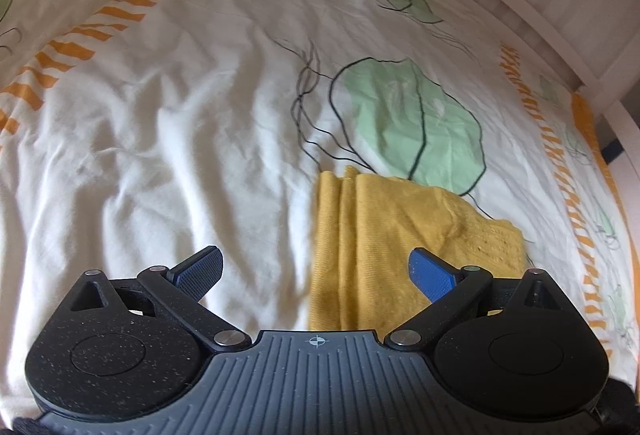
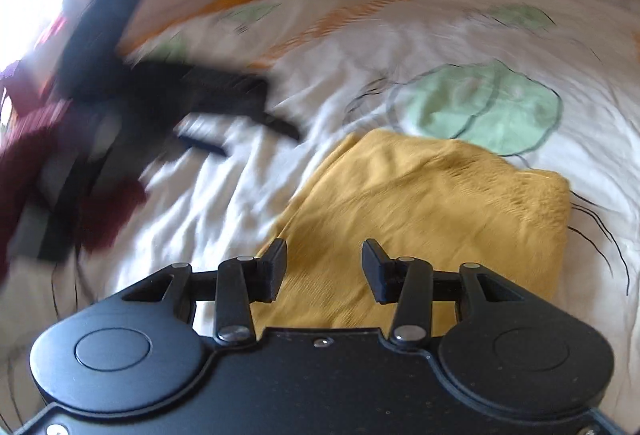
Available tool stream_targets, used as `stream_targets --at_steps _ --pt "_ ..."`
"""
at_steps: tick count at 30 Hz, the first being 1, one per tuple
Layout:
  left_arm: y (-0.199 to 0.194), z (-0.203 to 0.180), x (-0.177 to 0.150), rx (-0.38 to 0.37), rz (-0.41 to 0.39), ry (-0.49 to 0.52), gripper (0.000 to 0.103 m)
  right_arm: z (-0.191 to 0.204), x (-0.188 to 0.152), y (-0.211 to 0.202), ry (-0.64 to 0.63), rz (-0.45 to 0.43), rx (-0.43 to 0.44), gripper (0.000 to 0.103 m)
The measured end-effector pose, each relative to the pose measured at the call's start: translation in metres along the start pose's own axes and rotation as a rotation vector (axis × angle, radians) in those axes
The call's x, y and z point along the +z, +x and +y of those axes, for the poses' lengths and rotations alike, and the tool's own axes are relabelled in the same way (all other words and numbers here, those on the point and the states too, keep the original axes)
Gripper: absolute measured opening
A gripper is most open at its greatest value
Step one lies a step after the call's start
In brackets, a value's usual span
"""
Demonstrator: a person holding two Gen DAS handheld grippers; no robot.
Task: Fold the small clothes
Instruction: 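Grasp the folded sweater's corner again with the right tool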
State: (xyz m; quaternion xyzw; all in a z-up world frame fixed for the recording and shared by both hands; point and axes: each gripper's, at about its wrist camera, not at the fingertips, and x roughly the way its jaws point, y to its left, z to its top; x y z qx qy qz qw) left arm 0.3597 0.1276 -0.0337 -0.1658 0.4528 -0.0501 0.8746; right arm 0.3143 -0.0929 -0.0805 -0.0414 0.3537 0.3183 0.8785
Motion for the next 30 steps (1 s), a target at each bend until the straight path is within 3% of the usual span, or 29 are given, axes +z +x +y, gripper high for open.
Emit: stream_targets --at_steps 6,10,11,12,13,14,23,30 --pt "0.008 -0.011 -0.005 -0.031 0.025 0.039 0.100 0.042 -0.029 0.000 -0.252 -0.008 0.024 0.053" --pt "0.010 -0.017 -0.007 -0.061 0.041 0.049 0.100 0.053 -0.041 0.010 -0.391 0.018 -0.041 0.052" --pt "0.010 -0.018 -0.007 -0.068 0.043 0.051 0.100 0.053 -0.043 0.013 -0.401 0.021 -0.052 0.050" --pt "0.010 -0.019 -0.007 -0.076 0.045 0.055 0.100 0.052 -0.043 0.014 -0.401 0.022 -0.057 0.033" --pt "0.010 -0.020 -0.007 -0.085 0.048 0.058 0.100 0.050 -0.042 0.014 -0.394 0.021 -0.055 0.016" --pt "0.010 -0.020 -0.008 -0.095 0.051 0.058 0.100 0.048 -0.042 0.012 -0.377 0.012 -0.054 0.010" --pt "0.016 -0.015 -0.008 -0.244 0.130 -0.034 0.100 -0.011 -0.025 -0.038 0.051 -0.209 -0.024 0.010" --pt "0.031 -0.017 -0.012 -0.331 0.205 -0.080 0.100 -0.020 -0.028 -0.045 0.079 -0.216 -0.043 0.010"
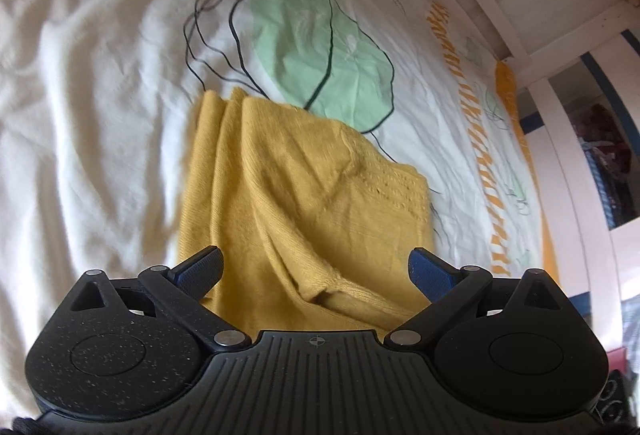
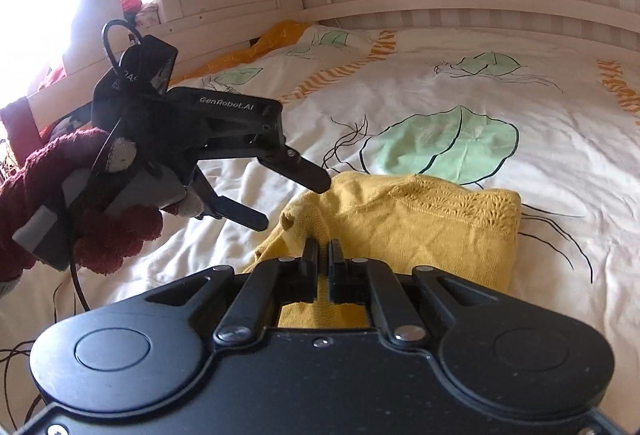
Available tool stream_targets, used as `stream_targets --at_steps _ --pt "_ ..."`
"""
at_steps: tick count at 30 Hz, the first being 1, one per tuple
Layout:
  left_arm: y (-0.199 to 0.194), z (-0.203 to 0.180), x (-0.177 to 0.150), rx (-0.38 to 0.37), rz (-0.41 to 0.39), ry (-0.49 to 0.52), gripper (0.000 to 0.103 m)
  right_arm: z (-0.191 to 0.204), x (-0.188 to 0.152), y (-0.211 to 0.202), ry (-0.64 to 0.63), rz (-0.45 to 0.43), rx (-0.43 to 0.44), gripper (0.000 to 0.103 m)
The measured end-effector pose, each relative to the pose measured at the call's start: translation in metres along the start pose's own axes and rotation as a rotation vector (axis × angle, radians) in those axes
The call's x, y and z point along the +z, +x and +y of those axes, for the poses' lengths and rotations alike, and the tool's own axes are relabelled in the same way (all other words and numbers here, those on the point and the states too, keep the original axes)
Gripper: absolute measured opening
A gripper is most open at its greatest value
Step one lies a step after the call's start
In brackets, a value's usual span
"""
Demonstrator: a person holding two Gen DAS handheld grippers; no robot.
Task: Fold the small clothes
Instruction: 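Grasp the folded sweater's corner again with the right tool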
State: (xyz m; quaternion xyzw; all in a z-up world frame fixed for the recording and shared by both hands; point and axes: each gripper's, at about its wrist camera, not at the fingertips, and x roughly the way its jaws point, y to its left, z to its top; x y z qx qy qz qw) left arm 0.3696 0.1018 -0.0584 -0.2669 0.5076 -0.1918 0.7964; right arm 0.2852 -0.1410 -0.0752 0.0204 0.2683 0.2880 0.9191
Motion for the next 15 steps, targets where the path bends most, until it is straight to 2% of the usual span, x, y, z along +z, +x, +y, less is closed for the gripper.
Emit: stream_targets --at_steps 1,2,3,6,9,12,13,14,15 --pt "0.002 0.002 0.000 -0.019 0.007 -0.014 0.098 0.000 -0.001 0.000 0.003 0.001 0.004 0.010" --pt "0.005 0.004 0.001 -0.040 0.012 -0.032 0.090 0.001 -0.002 0.001 0.006 0.004 0.008 0.010" --pt "0.008 0.006 0.001 -0.056 0.019 -0.049 0.087 0.000 -0.003 0.001 0.008 0.003 0.009 0.010" --pt "0.018 0.011 0.003 -0.071 0.027 -0.086 0.086 0.001 -0.005 0.001 0.005 0.006 0.016 0.010" --pt "0.029 0.011 0.003 -0.063 0.036 -0.086 0.080 0.000 -0.007 0.001 0.012 0.007 0.026 0.010" --pt "0.035 0.010 0.002 -0.087 0.011 -0.087 0.079 0.000 -0.009 0.000 0.019 0.010 0.032 0.010" --pt "0.035 0.010 0.002 -0.092 -0.009 -0.087 0.071 0.001 -0.010 0.000 0.021 0.014 0.034 0.010" --pt "0.035 0.010 0.001 -0.088 -0.032 -0.085 0.051 0.001 -0.011 0.000 0.023 0.019 0.038 0.010" --pt "0.033 0.009 0.000 -0.066 -0.051 -0.077 0.040 0.002 -0.013 0.001 0.025 0.022 0.043 0.010"
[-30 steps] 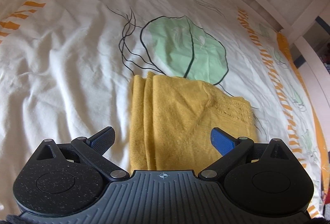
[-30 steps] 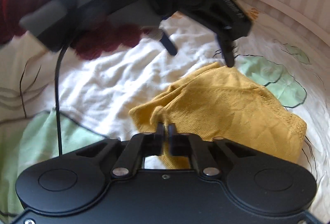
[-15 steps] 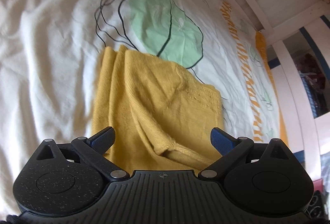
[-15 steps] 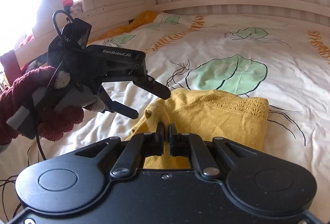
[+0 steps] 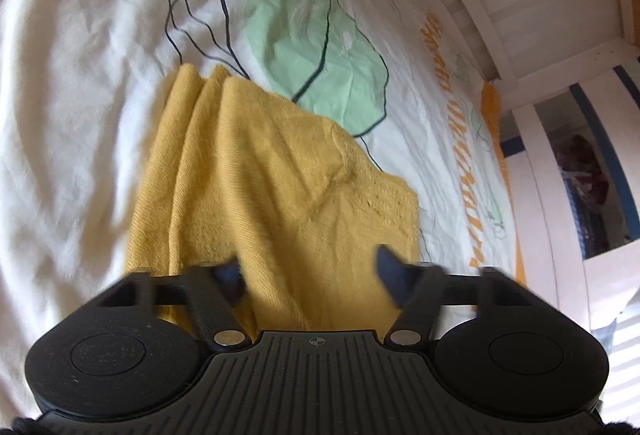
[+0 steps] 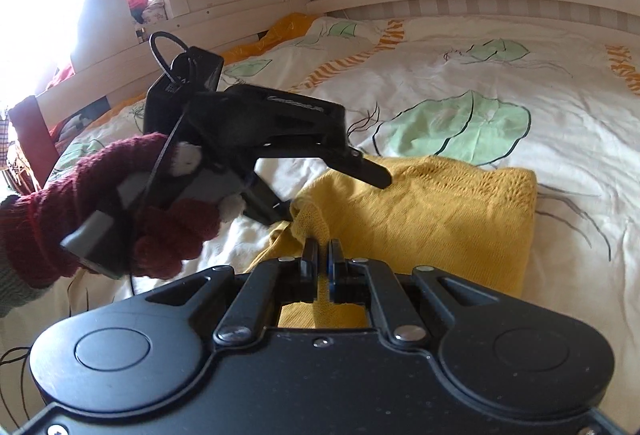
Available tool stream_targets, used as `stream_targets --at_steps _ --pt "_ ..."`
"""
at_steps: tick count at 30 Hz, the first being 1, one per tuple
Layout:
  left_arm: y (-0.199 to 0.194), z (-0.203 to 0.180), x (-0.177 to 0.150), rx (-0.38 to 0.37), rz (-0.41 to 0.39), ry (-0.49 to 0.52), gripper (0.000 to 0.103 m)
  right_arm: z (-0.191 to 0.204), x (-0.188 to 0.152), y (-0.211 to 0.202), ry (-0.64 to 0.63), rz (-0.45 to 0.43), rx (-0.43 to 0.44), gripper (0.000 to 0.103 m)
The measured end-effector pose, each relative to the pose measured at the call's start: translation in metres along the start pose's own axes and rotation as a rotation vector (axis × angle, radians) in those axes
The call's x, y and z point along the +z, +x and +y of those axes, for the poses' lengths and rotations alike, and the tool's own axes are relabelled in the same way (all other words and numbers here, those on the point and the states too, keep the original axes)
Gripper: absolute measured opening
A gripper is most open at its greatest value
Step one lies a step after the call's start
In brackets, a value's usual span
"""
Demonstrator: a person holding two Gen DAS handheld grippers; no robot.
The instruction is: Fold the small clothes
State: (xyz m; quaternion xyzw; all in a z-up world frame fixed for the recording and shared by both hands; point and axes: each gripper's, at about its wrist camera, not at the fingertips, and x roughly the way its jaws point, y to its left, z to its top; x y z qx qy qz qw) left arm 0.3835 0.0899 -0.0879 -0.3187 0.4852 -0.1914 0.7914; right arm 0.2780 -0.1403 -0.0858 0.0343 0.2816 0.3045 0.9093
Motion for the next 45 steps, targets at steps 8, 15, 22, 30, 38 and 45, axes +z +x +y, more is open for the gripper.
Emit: stream_targets --at_steps 8,15,22,30,38,45 --pt "-0.029 -0.014 -0.003 0.064 -0.110 0.117 0.011 0.019 -0.003 0.002 -0.013 -0.006 0.035 0.010" --pt "-0.012 0.013 0.001 0.164 -0.042 0.085 0.016 0.033 -0.014 0.044 -0.064 0.102 0.071 0.017" --pt "-0.019 0.026 0.009 0.132 -0.108 0.008 0.026 0.032 -0.023 0.050 -0.041 0.166 0.100 0.023" --pt "-0.024 0.017 0.008 0.199 -0.146 0.065 0.026 0.023 -0.014 0.030 -0.017 0.145 0.091 0.064" --pt "-0.035 0.013 0.008 0.368 -0.192 0.125 0.070 0.007 -0.004 0.025 0.049 0.127 0.023 0.085" --pt "-0.043 0.008 0.004 0.441 -0.211 0.188 0.092 -0.013 0.004 0.017 0.142 0.112 -0.028 0.097"
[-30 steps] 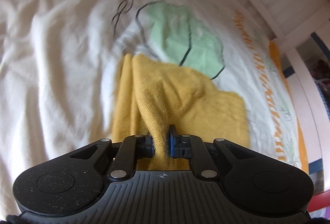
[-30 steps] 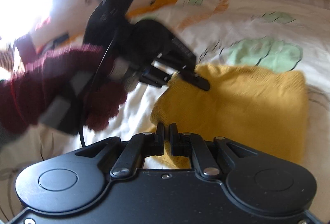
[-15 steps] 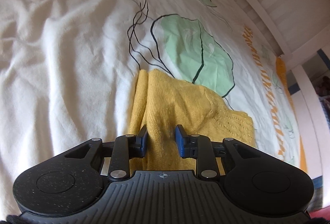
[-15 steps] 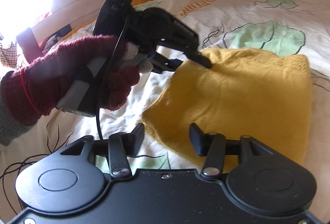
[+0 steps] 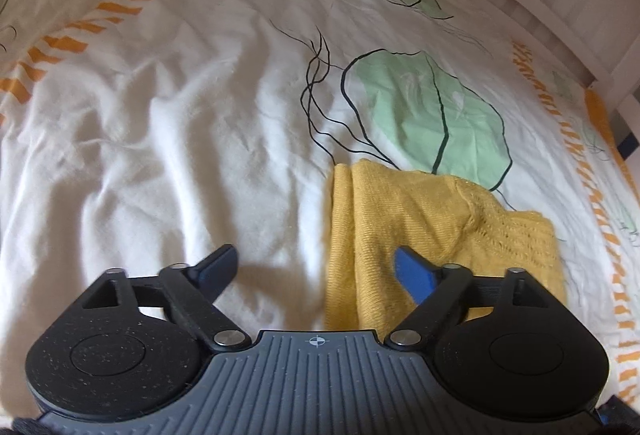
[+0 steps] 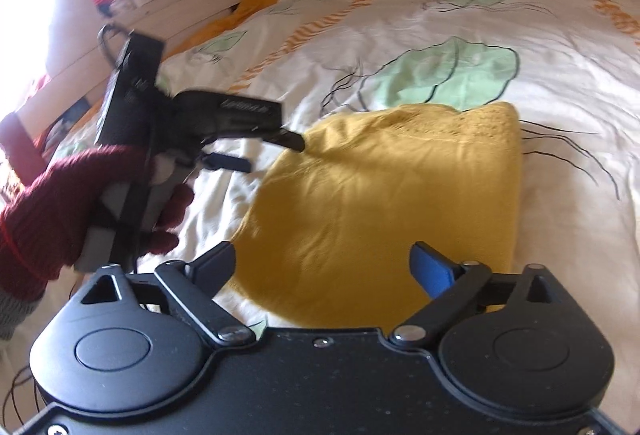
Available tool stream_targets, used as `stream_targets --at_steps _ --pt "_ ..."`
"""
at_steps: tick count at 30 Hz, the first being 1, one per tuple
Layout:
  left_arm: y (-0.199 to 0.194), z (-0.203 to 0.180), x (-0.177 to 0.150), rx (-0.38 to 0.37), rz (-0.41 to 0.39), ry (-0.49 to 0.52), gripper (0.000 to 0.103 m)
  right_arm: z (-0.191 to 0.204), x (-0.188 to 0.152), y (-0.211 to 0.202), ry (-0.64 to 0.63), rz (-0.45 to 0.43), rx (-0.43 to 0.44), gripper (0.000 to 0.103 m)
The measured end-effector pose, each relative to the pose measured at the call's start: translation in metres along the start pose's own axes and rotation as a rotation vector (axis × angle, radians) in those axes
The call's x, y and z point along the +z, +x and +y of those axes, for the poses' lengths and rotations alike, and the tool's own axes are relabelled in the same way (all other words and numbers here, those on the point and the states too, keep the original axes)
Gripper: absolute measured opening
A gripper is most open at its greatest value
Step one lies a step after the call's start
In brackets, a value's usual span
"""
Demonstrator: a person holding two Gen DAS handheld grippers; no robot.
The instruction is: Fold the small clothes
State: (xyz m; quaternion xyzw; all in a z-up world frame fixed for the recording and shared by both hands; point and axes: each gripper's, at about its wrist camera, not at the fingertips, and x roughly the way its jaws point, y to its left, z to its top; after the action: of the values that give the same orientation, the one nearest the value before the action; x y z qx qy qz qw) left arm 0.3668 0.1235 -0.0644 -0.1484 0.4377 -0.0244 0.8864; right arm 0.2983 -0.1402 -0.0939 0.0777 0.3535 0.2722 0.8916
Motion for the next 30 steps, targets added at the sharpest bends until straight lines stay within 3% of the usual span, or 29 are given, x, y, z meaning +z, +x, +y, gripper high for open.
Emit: stream_targets --at_steps 1,12,23,30 --pt "-0.002 0.001 -0.001 0.004 -0.005 0.002 0.095 -0.002 0.001 -0.001 0.013 -0.004 -0.007 0.098" --pt "-0.020 0.002 -0.012 0.024 -0.025 0.035 0.095 -0.029 0.001 -0.019 0.184 -0.017 -0.051 0.099" --pt "-0.043 -0.002 -0.031 0.024 -0.032 0.069 0.095 -0.042 -0.008 -0.036 0.249 -0.023 -0.074 0.100" --pt "-0.060 -0.017 -0.046 -0.019 -0.040 0.102 0.095 -0.045 -0.015 -0.043 0.267 -0.022 -0.075 0.100"
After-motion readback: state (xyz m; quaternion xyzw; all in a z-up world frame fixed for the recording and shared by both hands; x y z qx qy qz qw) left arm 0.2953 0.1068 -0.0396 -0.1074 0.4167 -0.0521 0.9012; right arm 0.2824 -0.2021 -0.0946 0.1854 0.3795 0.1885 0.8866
